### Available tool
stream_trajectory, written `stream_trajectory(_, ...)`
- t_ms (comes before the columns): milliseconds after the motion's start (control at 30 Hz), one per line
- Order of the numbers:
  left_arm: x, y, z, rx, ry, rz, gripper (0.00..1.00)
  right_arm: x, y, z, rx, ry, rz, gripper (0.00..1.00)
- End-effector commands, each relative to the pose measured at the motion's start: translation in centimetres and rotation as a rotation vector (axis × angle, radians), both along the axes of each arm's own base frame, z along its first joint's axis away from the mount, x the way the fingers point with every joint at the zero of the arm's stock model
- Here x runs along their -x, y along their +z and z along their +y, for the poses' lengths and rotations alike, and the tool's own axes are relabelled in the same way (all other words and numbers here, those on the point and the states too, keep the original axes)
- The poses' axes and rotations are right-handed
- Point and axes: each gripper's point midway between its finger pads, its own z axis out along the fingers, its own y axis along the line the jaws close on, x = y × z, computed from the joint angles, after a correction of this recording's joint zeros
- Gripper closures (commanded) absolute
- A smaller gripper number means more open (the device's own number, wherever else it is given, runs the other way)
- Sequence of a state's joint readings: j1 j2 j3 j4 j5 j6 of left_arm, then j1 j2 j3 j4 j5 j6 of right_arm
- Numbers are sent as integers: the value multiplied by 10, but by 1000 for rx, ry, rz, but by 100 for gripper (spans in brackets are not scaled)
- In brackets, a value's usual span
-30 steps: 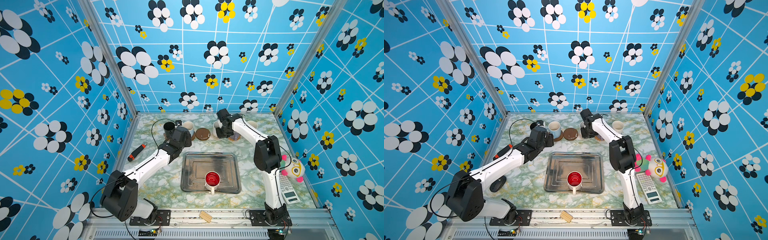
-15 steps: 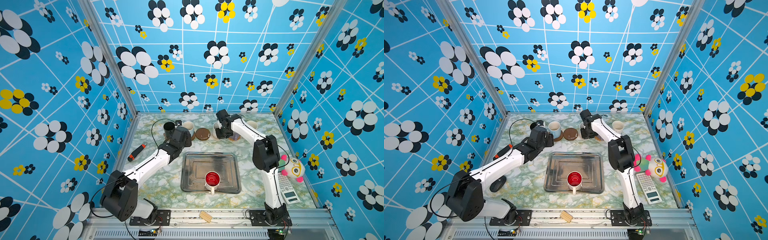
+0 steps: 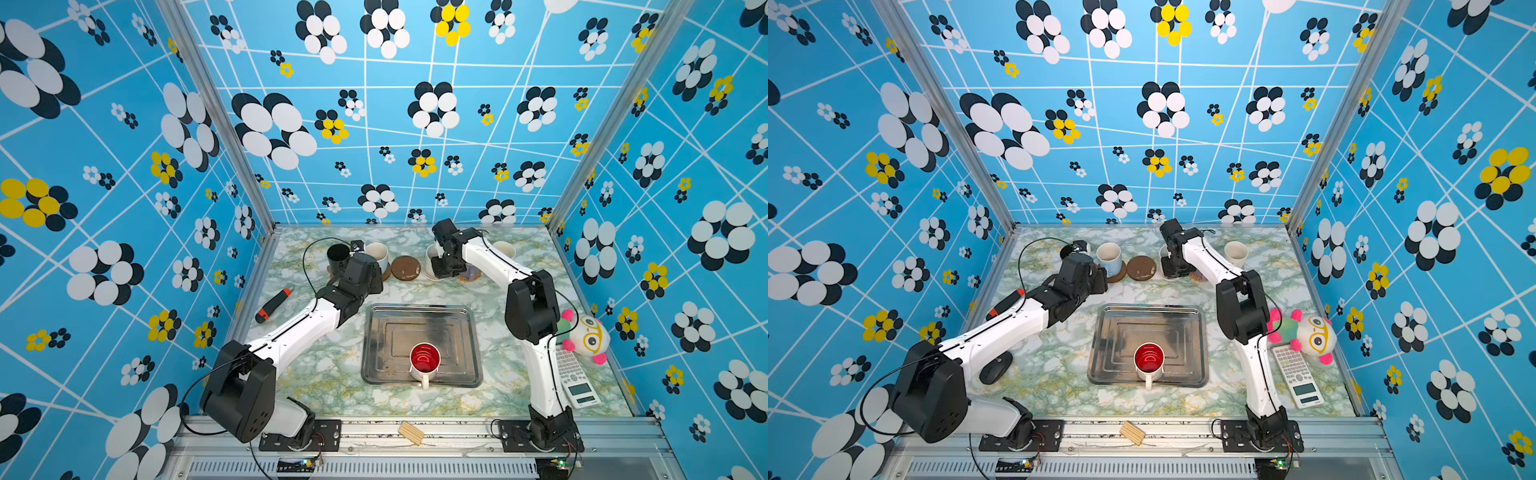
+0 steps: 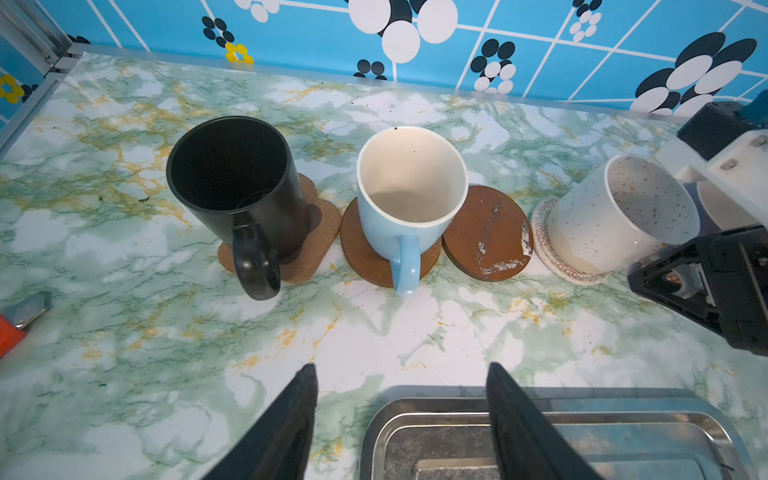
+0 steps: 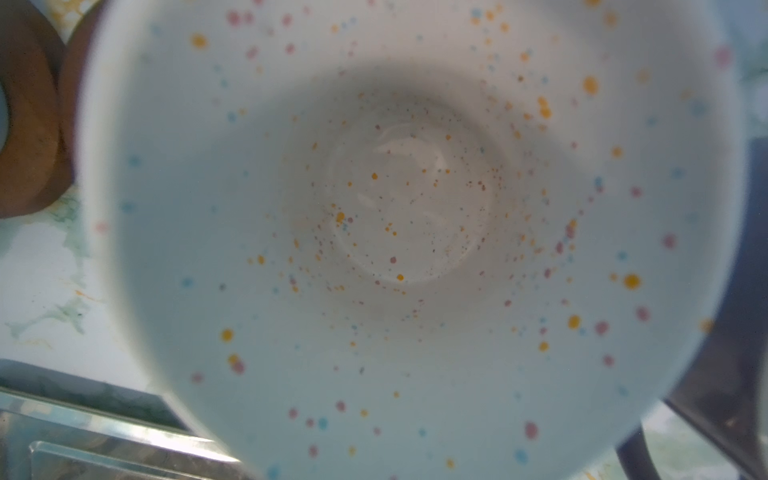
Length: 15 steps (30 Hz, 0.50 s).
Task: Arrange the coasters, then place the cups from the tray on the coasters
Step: 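Lower the speckled mug onto the beaded coaster with the right gripper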
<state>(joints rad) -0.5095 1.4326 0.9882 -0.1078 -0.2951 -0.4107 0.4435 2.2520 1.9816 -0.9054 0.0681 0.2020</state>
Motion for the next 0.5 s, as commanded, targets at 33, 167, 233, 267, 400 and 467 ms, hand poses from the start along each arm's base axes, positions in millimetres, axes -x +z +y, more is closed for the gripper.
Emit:
stream_trajectory(33,1,-7,4,7,12,18,34,-14,15,2,-31,-17,-48,100)
stream_trajectory(167,1,-6,4,7,12,17,34,-14,14,2,-33,-17,-44,99)
stream_trajectory(233,1,-7,3,7,12,19,34,-13,14,2,-34,-19,-43,95)
stream_trajectory(267,1,-8,4,7,11,21,34,-13,14,3,-35,-18,-42,93)
stream_trajectory(400,1,-7,4,7,12,19,34,-13,14,3,-35,-18,-41,86)
stream_trajectory(467,1,-6,5,7,13,17,34,-13,15,3,-38,-19,-42,86)
